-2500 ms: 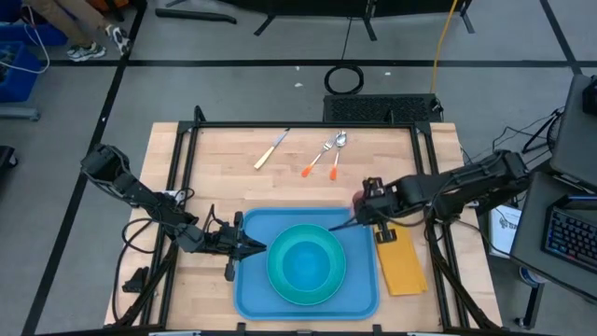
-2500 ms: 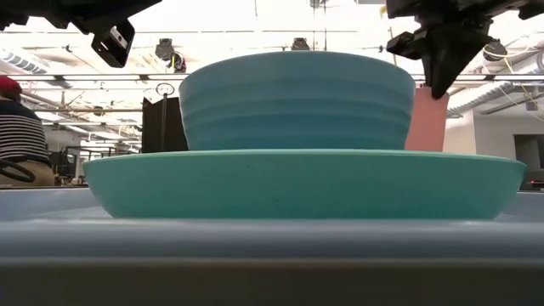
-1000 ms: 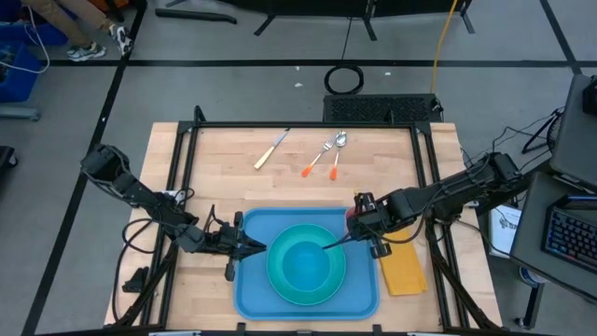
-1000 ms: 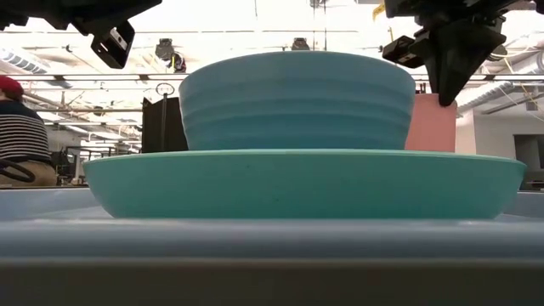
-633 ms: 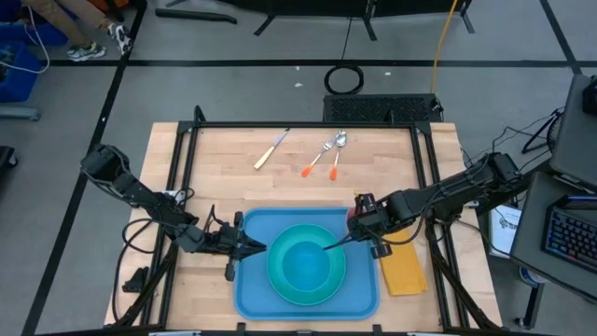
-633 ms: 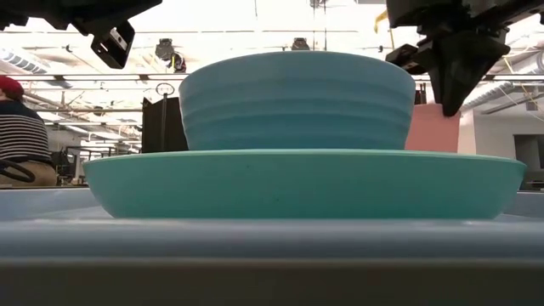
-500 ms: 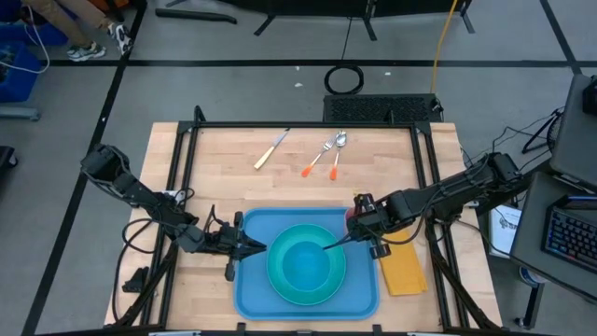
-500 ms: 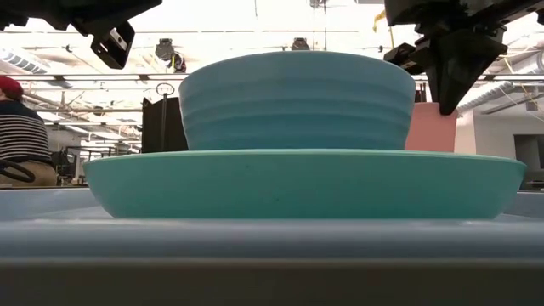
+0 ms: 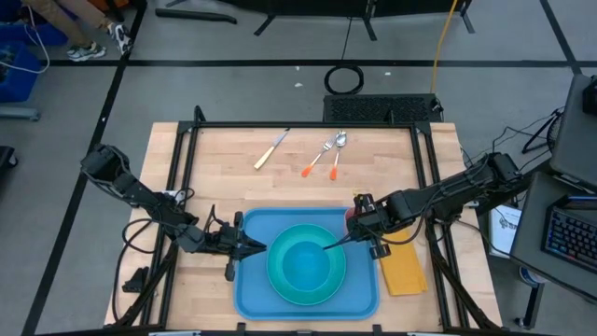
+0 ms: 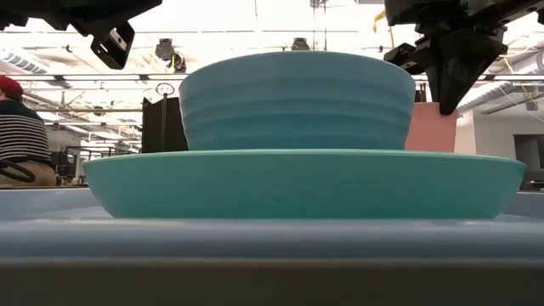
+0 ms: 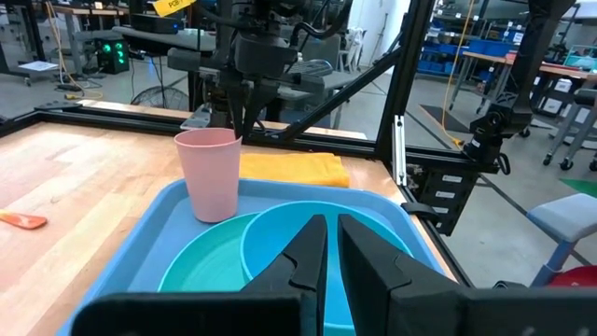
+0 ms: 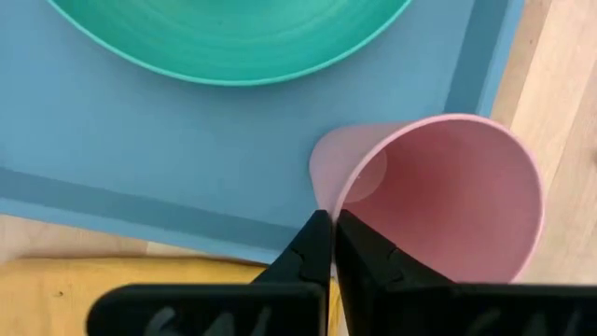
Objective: Set up tray
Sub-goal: Put the pink cup on the blue tray to the top right of the light blue plate
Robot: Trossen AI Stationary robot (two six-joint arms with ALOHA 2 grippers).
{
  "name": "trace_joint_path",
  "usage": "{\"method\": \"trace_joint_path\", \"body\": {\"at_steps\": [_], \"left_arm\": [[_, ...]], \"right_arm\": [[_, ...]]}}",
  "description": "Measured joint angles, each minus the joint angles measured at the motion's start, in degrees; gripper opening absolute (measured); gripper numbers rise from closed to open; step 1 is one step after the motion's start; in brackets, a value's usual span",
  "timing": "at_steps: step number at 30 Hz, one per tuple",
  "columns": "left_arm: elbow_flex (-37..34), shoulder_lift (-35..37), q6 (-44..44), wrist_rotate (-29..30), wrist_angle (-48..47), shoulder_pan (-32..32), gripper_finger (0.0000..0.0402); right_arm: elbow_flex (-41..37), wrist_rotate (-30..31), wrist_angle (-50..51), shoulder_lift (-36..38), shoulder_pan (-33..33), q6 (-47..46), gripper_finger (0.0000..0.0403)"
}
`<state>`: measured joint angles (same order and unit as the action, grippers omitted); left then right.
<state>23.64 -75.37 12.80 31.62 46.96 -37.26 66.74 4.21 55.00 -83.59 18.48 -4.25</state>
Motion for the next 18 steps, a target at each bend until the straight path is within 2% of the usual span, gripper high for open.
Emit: {"method": "trace_joint_path", "body": {"at_steps": [18], "left_arm": [[0.0,0.0,0.0,0.0,0.0,0.0,0.0033]], "right_arm": [[0.0,0.2,1.1,-0.3,1.9,1.8,0.0]]}}
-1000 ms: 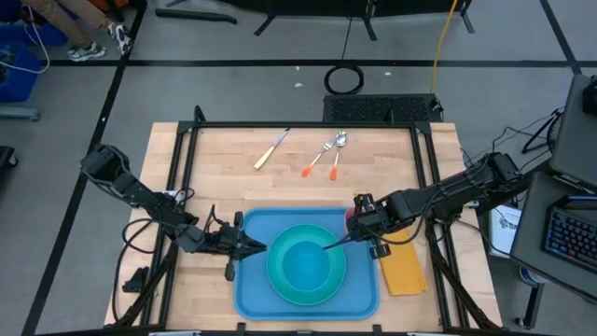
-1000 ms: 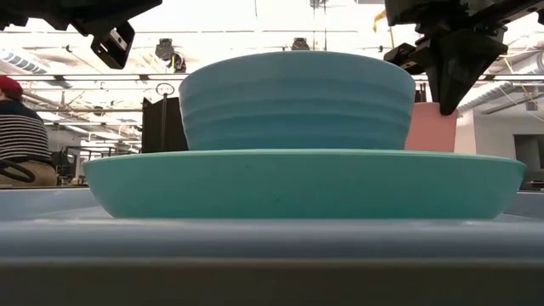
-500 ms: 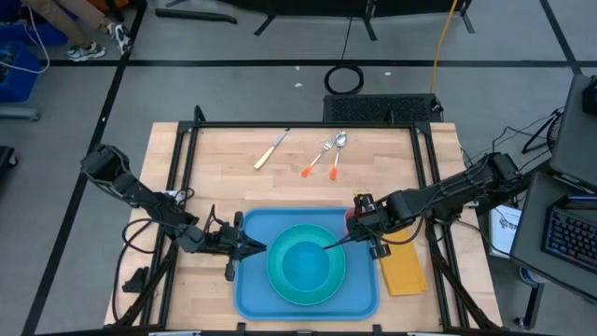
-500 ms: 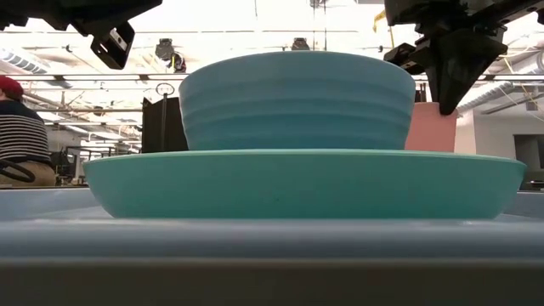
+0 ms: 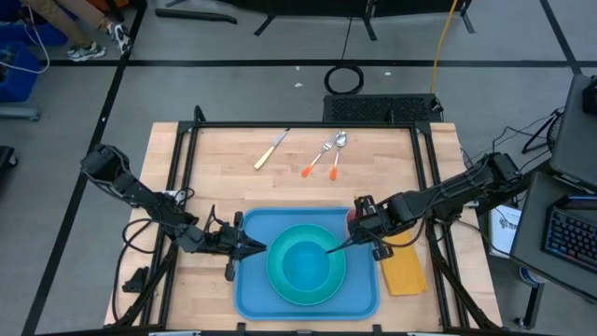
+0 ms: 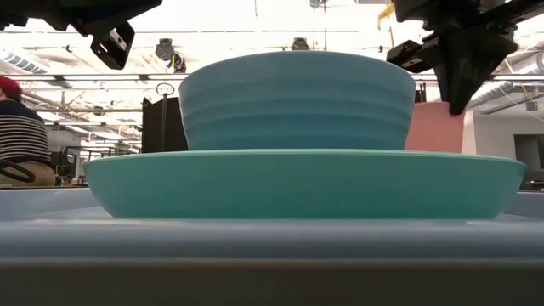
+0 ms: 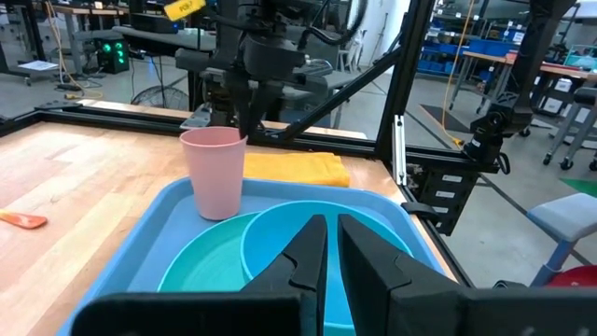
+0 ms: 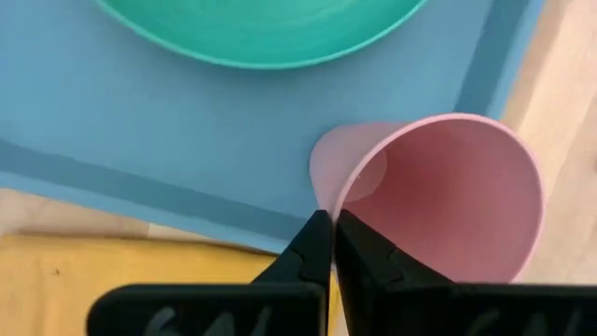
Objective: Set up tray
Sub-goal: Put the pink cup on the blue tray to the top right of the light blue plate
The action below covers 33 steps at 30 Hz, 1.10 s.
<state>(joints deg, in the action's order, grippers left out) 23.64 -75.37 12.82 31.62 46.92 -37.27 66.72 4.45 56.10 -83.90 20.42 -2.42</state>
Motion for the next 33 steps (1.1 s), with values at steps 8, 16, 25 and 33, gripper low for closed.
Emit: {"method": "trace_joint_path", "body": {"at_steps": [8,16,25,33], "left_arm": [[0.0,0.0,0.0,0.0,0.0,0.0,0.0033],[0.0,0.0,0.0,0.0,0.0,0.0,0.0033],[0.0,0.0,0.2,0.0,-0.2,0.0,0.0033],[0.0,0.0,0.2,0.0,-0.4,0.0,0.0033]], "right_arm": [[0.3,0.3,0.0,-3.3,1.6,0.1,0.0],[0.2,0.2,-0.1,-3.3,1.4,0.5,0.0],[0.1,0.0,0.0,-3.4,1.3,0.8,0.0006],[-0.3,0.7,1.1,-3.7,1.1,0.1,0.0046]]}}
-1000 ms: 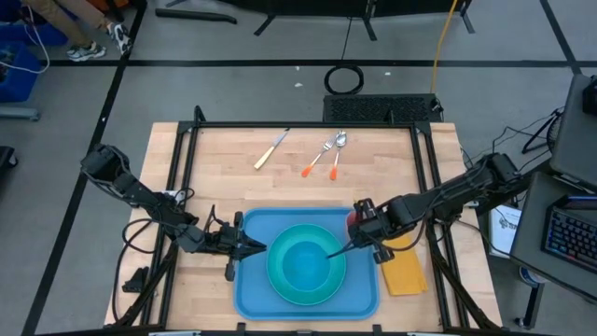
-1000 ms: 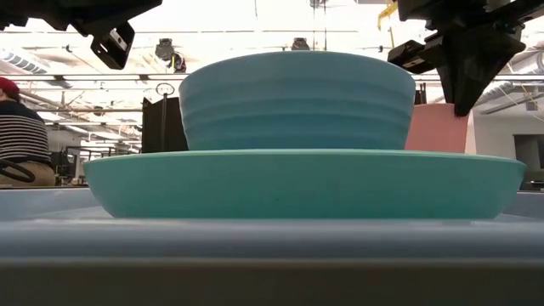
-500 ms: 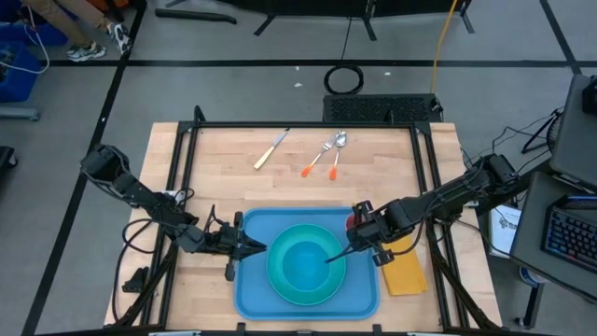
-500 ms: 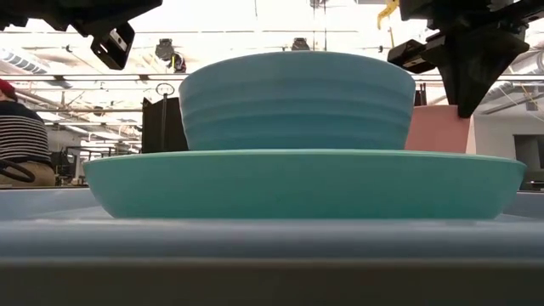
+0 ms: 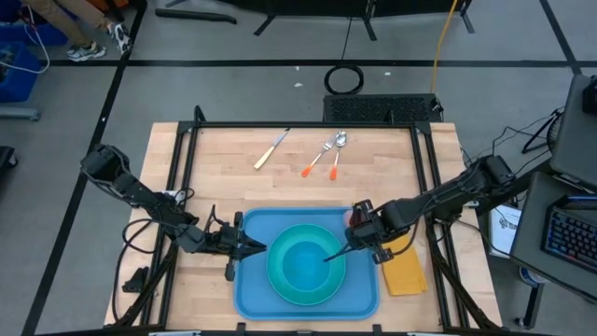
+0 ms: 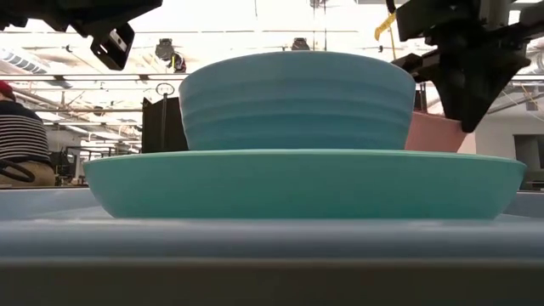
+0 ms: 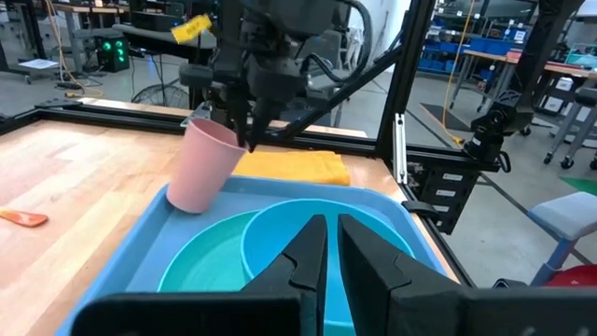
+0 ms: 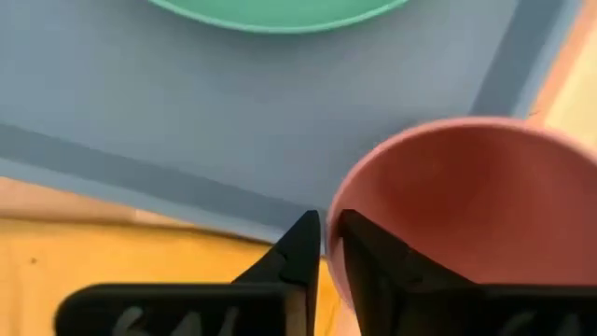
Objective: Set up tray
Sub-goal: Put the pink cup on the blue tray to the top right of the light blue plate
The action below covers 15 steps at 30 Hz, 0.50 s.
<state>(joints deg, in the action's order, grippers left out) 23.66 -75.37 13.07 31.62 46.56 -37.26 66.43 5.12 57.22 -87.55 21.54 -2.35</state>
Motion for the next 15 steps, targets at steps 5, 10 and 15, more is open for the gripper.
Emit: {"method": "trace_joint_path", "body": {"at_steps": [5,10,15], "left_arm": [[0.0,0.0,0.1,0.0,-0.1,0.0,0.0033],[0.0,0.0,0.1,0.0,-0.1,0.0,0.0033],[0.0,0.0,0.1,0.0,-0.1,0.0,0.0033]], "right_arm": [[0.1,0.8,1.0,0.0,-0.2,0.0,0.0066],[0.1,0.8,1.0,0.0,-0.3,0.2,0.0067],[0.2,0.7,0.9,0.0,-0.5,0.3,0.0029]]}}
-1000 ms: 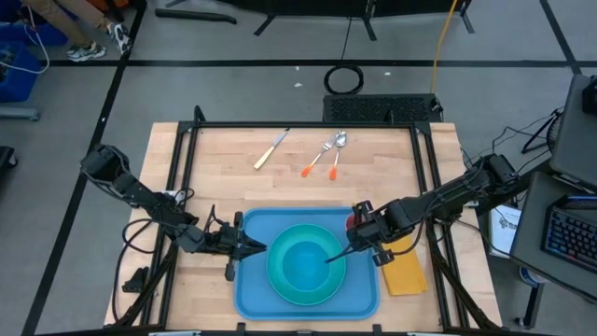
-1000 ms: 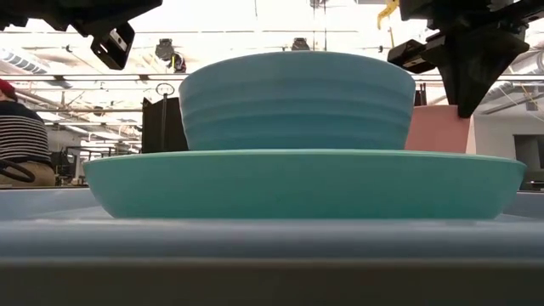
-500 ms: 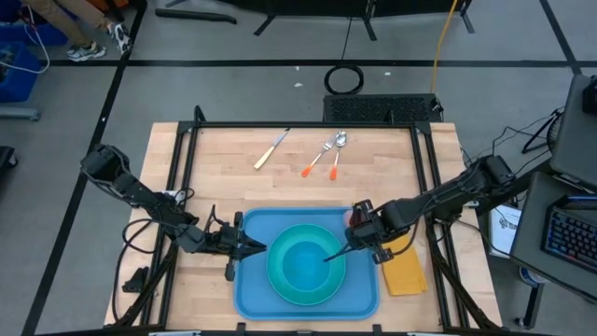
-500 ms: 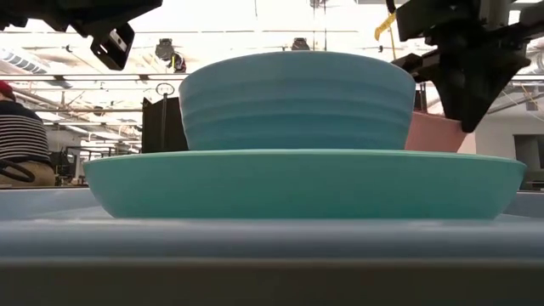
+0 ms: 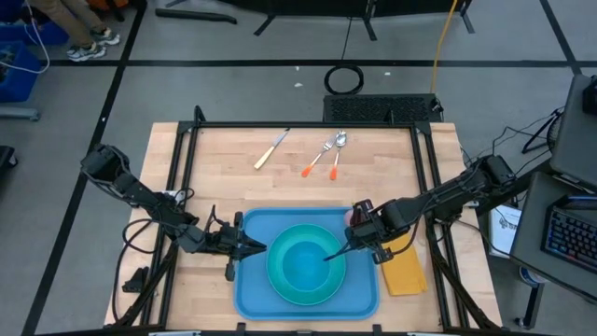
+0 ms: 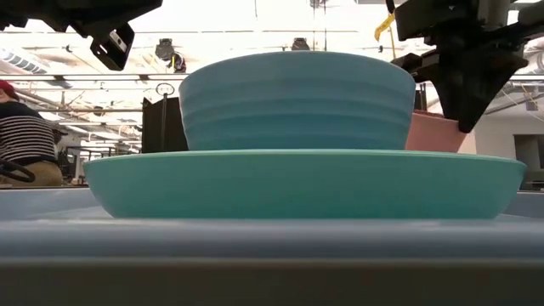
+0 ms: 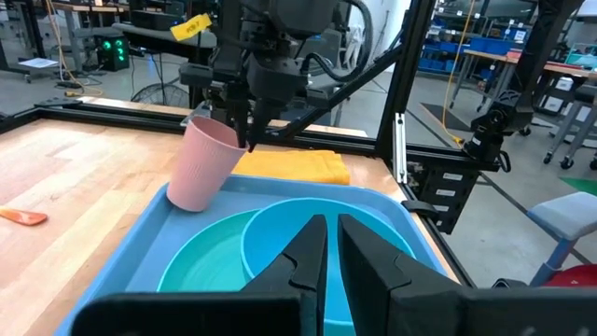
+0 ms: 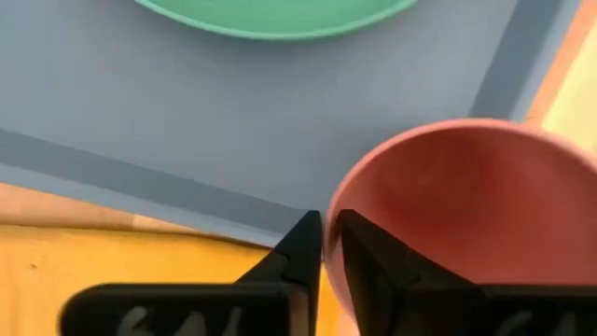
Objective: Set up tray
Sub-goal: Put the pink cup on the blue tray to the top right of the light blue plate
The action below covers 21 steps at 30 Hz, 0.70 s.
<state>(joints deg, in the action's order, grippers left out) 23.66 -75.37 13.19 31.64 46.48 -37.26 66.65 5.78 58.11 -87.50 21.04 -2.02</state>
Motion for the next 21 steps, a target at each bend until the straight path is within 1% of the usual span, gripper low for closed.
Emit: {"method": "trace_joint_path", "body": {"at_steps": [4,13,21], "left_arm": [[0.0,0.0,0.0,0.0,0.0,0.0,0.0033],[0.0,0.0,0.0,0.0,0.0,0.0,0.0033],[0.0,0.0,0.1,0.4,0.0,0.0,0.0033]], "right_arm": [[0.9,0.2,0.0,0.9,0.0,0.1,0.0005],[1.3,-1.1,-1.7,5.1,-0.6,-0.2,0.0002],[1.3,-4.0,-2.2,5.5,-0.8,-1.4,0.0001]]}}
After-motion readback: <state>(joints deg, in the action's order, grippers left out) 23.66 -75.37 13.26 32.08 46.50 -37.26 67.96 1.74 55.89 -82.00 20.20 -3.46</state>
